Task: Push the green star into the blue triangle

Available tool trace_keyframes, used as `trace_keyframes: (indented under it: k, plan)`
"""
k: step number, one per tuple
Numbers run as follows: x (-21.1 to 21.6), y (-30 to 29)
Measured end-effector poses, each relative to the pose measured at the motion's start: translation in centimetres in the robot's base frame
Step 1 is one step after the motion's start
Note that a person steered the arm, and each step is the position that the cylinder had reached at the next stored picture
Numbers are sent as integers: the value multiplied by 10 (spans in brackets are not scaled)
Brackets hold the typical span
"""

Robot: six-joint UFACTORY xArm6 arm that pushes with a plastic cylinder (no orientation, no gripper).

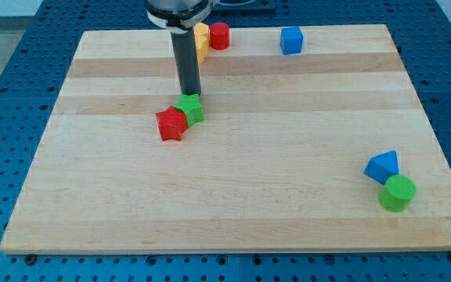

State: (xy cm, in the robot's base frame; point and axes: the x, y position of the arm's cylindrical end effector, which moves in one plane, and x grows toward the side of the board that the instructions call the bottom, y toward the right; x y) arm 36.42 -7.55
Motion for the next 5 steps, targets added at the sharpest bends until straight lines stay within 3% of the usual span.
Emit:
trace_keyframes:
  k: [2, 3, 4, 5]
  plan:
    - [-3, -2]
    - [-11, -39]
    - [26, -53]
    - [52, -2]
